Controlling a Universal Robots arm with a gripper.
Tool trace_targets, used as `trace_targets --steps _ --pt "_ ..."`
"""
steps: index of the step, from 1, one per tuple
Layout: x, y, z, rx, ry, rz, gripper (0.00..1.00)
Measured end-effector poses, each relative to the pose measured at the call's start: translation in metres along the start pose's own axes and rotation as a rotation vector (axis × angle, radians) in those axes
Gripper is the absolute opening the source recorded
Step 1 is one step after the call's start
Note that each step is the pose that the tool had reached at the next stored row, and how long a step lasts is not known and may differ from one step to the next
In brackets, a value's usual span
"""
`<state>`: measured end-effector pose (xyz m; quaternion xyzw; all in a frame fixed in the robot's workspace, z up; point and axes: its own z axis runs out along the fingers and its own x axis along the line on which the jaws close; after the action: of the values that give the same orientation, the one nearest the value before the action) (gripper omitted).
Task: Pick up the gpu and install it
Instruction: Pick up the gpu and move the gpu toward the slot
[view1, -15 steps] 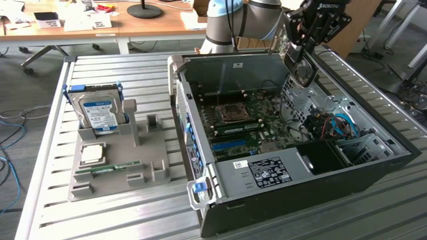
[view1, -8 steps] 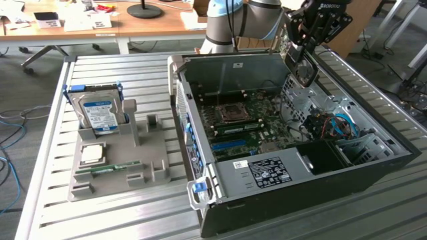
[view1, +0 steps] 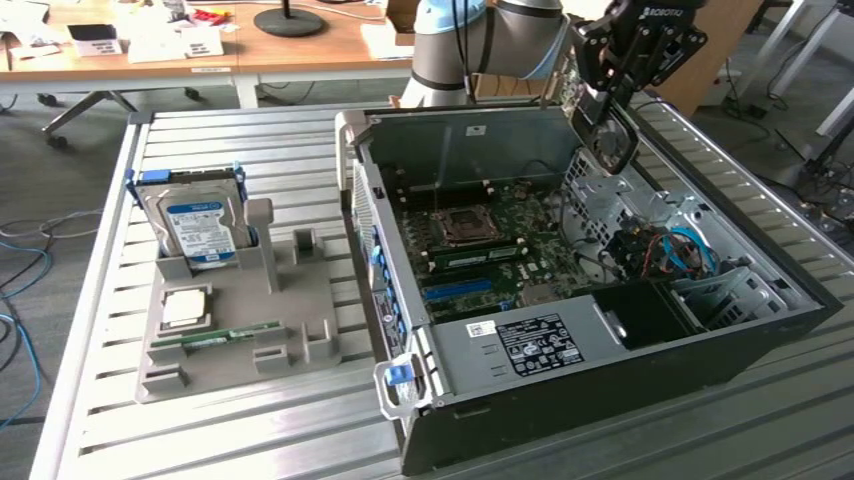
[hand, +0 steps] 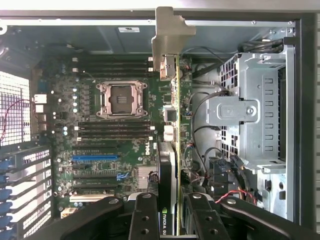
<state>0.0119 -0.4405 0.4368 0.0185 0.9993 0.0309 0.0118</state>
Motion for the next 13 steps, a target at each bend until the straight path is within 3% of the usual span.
trace_targets --steps 13 --pt "-0.013 0.0005 0.0004 0.0000 0.0000 0.000 0.27"
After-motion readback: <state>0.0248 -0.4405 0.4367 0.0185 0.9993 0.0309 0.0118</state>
